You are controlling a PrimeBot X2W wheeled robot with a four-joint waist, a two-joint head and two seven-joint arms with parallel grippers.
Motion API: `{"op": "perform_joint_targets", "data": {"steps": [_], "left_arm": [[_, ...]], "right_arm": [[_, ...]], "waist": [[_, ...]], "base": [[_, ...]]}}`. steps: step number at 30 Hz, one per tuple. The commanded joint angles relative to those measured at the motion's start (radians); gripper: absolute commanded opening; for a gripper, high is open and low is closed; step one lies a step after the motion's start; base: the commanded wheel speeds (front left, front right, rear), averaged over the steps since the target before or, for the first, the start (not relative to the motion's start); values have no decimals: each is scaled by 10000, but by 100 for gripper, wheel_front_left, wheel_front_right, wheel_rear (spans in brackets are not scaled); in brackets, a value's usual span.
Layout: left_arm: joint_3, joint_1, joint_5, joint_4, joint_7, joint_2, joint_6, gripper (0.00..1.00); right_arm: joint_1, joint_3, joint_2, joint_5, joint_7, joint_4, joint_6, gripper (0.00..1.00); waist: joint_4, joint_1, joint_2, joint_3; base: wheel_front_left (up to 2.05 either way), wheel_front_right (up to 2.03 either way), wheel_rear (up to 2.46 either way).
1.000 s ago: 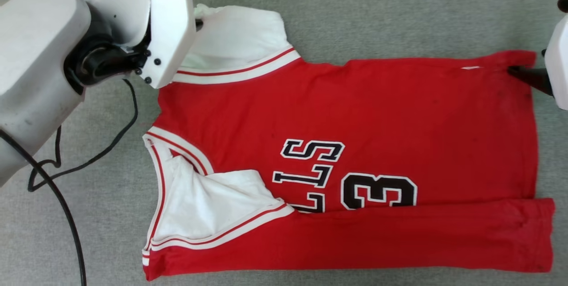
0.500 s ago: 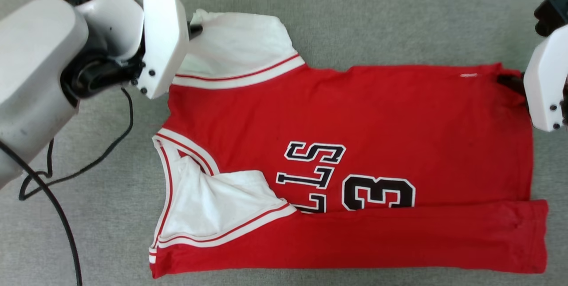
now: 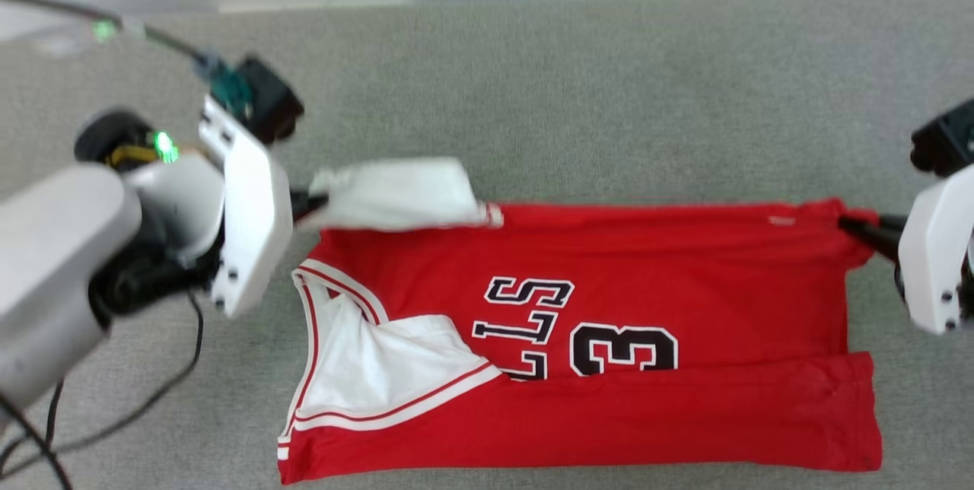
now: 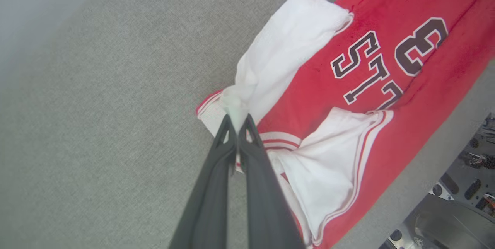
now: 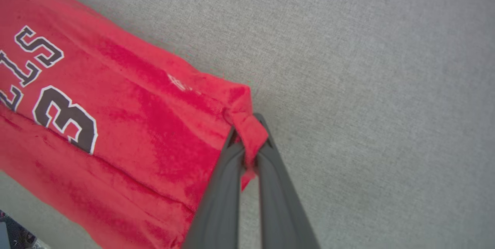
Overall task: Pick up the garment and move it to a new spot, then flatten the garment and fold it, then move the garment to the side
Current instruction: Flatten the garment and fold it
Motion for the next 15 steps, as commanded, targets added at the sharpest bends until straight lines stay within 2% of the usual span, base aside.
{"op": "perform_joint_targets", "data": {"steps": [1, 10, 15], "left_arm": [[-56, 410, -71, -182, -74, 140, 101, 0], [-190, 2799, -208, -1462, -319, 895, 752, 0], [-217, 4022, -355, -1583, -603, 803, 954, 0]], "right_arm": [[315, 67, -78, 69, -184, -65, -4, 0], [2170, 410, -444, 165, -1155, -438, -4, 0], [2911, 498, -266, 87, -1372, -331, -4, 0]], "waist": [[5, 0, -1, -321], [87, 0, -1, -1077], [56, 0, -1, -1033]], "base": [[0, 0, 0], [0, 0, 0], [0, 0, 0]]}}
